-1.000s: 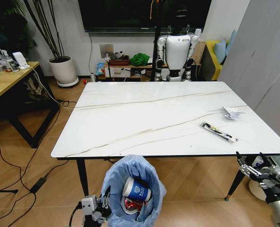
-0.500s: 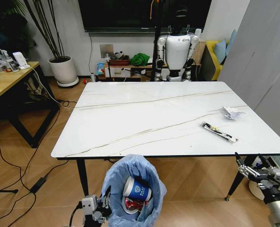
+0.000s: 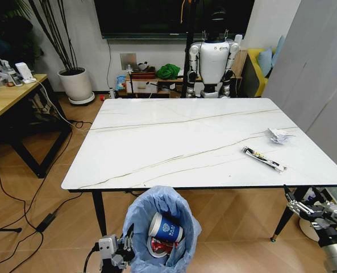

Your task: Pick up the trash bin and place the trash from the table into it.

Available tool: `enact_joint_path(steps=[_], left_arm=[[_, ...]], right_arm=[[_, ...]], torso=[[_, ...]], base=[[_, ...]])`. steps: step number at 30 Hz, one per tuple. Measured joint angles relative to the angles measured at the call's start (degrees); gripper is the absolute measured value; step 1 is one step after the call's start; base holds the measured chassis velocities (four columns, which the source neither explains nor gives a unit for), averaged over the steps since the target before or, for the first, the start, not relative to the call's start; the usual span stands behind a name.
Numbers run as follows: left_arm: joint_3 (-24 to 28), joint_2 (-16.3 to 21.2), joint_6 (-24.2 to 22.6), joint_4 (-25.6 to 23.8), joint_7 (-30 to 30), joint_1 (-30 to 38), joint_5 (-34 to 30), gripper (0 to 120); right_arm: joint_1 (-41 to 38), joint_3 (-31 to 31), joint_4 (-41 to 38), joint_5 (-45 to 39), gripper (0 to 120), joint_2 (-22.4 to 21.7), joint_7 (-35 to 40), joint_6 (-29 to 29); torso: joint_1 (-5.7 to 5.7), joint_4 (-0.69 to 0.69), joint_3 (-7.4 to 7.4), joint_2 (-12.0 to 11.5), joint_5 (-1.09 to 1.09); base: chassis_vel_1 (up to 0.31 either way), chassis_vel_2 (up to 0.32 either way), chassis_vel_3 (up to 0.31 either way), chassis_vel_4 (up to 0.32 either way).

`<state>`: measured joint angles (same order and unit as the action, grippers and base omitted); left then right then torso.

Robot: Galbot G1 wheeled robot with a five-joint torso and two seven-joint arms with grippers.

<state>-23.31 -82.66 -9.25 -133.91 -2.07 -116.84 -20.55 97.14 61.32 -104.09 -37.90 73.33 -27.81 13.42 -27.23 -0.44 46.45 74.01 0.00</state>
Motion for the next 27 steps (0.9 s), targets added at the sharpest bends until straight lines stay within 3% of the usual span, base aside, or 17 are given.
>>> enact_joint_path(steps=[10,27], left_arm=[[-0.1,0.2,0.0,0.0,0.0,-0.2,0.1,0],[-0.1,0.3,0.0,0.2,0.0,0.0,0.1,0]], right_arm=[[0.0,-0.2,0.5,-0.5,100,-0.2,-0.5,0.0],[-0.2,-0.4,0.6,-0.2,100,0.1,-1.0,0.2]], torso=[[0.0,-0.01,0.0,0.0,-0.01],[0.0,0.0,0.0,0.0,-0.01]], base=[[-0.014,-0.011,0.013,0.009],[-0.129,-0.127,0.124,0.135]])
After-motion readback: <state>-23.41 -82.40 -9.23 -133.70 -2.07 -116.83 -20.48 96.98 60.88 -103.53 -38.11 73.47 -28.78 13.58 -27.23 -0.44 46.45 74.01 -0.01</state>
